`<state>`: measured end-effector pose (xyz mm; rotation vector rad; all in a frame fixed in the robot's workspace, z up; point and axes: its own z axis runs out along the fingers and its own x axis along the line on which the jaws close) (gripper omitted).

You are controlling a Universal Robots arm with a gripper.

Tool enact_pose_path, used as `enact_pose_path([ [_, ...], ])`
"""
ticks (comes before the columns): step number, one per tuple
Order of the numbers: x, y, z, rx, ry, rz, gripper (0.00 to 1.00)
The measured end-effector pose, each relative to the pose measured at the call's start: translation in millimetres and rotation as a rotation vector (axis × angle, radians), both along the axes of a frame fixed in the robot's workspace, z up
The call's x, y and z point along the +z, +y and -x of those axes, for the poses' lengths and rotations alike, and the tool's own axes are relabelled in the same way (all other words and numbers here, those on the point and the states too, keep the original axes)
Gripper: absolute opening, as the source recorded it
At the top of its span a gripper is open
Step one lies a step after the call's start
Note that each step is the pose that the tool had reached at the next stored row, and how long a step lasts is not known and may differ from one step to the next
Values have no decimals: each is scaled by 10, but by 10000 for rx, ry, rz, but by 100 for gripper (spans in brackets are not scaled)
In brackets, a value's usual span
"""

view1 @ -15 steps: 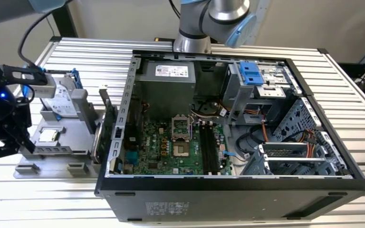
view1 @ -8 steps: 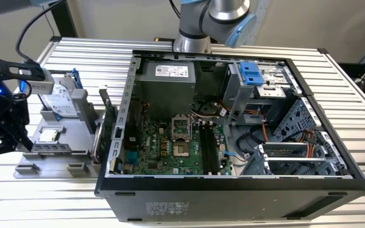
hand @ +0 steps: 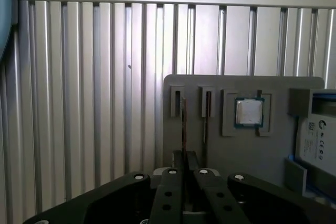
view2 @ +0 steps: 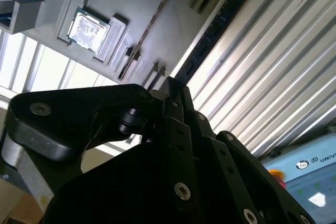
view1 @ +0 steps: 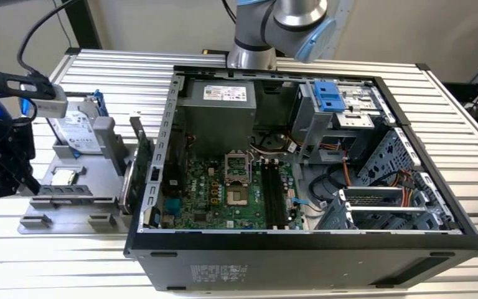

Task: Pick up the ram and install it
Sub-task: 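Pick up the ram and move it above insertion slot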

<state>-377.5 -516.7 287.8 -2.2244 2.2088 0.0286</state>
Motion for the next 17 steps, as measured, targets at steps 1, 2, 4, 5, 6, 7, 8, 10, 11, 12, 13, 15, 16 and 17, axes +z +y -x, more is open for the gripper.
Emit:
enact_pose_path([
  [1, 12, 0, 0, 0, 0, 0, 0],
  [2, 23, 0, 0, 0, 0, 0, 0],
  [4, 43, 0, 0, 0, 0, -1, 0],
  [5, 54, 0, 0, 0, 0, 0, 0],
  [6, 66, 1, 0, 0, 0, 0, 0],
  [7, 78, 3, 0, 0, 0, 0, 0],
  [8, 87, 4, -1, 0, -1, -1, 0],
  [10, 109, 5, 0, 0, 0, 0, 0],
  [11, 119, 5, 0, 0, 1, 1, 0],
  [12, 129, 5, 0, 0, 0, 0, 0],
  [13, 138, 5, 0, 0, -1, -1, 0],
  [15, 161, 6, 0, 0, -1, -1, 0],
  [16, 174, 6, 0, 0, -1, -1, 0],
  [17, 188, 7, 0, 0, -1, -1, 0],
])
